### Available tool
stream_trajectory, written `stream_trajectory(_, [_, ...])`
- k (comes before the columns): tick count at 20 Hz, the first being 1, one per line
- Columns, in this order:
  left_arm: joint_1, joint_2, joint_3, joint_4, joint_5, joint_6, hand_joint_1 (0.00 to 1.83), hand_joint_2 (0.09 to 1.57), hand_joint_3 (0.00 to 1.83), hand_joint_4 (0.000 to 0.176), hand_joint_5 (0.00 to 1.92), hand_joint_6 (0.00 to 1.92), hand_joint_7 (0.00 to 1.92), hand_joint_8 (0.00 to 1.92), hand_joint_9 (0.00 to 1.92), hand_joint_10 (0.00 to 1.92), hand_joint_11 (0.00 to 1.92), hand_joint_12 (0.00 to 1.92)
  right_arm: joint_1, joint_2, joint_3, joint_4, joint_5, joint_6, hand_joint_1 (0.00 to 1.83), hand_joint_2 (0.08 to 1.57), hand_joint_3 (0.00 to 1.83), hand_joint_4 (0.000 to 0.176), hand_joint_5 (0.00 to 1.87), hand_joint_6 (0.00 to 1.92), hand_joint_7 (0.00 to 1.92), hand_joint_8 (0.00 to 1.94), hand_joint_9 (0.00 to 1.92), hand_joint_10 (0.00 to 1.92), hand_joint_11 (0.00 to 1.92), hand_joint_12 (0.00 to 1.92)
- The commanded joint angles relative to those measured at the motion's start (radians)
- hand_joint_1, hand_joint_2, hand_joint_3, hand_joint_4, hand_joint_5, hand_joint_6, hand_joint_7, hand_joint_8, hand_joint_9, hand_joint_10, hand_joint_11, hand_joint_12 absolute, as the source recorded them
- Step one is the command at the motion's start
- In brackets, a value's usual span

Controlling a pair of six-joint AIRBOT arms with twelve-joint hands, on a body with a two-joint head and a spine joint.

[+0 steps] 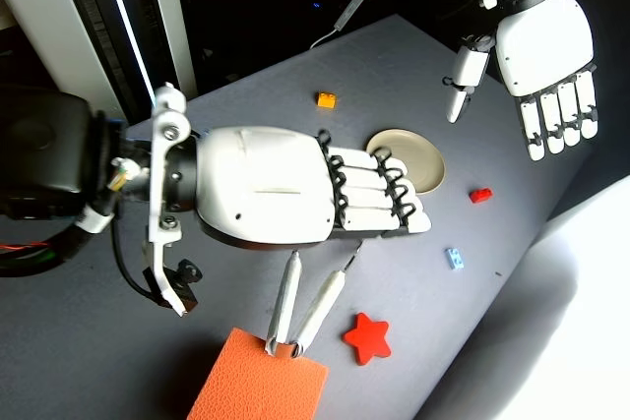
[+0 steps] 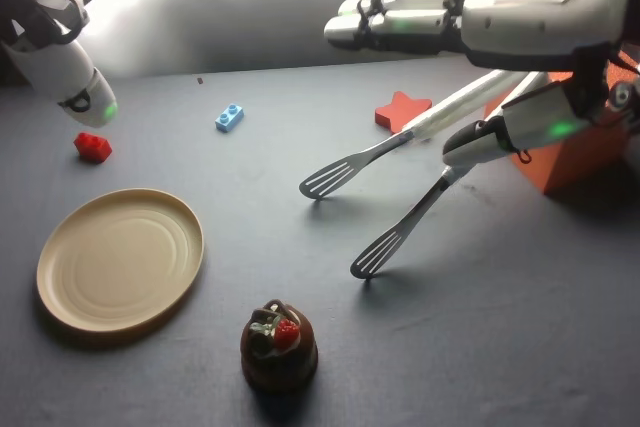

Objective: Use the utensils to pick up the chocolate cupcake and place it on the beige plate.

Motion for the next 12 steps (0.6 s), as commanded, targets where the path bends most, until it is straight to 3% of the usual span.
stream_trajectory(1, [-0.005, 0.009, 0.000, 0.070, -0.030, 0.007, 0.00, 1.08, 0.00, 0.000, 0.06, 0.00, 0.05, 0.00, 0.02, 0.00, 0.00, 0.01, 0.019, 0.004, 0.001, 0.026, -0.022, -0.001, 0.69, 1.08, 0.00, 0.000, 0.00, 0.00, 0.00, 0.00, 0.00, 0.00, 0.00, 0.00])
stream_trajectory(4, [-0.006, 0.009, 0.000, 0.070, -0.030, 0.007, 0.04, 1.08, 0.00, 0.000, 0.10, 0.01, 0.07, 0.01, 0.04, 0.01, 0.03, 0.02, 0.034, -0.007, -0.001, 0.013, 0.081, -0.001, 0.69, 1.09, 0.01, 0.000, 0.00, 0.00, 0.00, 0.00, 0.00, 0.00, 0.00, 0.00])
stream_trajectory(6, [-0.006, 0.009, 0.000, 0.070, -0.030, 0.007, 0.00, 1.08, 0.00, 0.000, 0.07, 0.00, 0.05, 0.00, 0.01, 0.00, 0.00, 0.01, 0.038, -0.026, -0.018, 0.013, 0.256, 0.000, 0.68, 1.10, 0.01, 0.000, 0.00, 0.00, 0.00, 0.00, 0.00, 0.00, 0.00, 0.00])
stream_trajectory(12, [-0.006, 0.010, 0.000, 0.069, -0.030, 0.008, 0.00, 1.08, 0.00, 0.000, 0.10, 0.01, 0.08, 0.01, 0.05, 0.01, 0.03, 0.04, 0.045, -0.035, -0.107, 0.013, 0.579, 0.013, 0.73, 1.08, 0.00, 0.000, 0.00, 0.00, 0.00, 0.00, 0.00, 0.00, 0.00, 0.00])
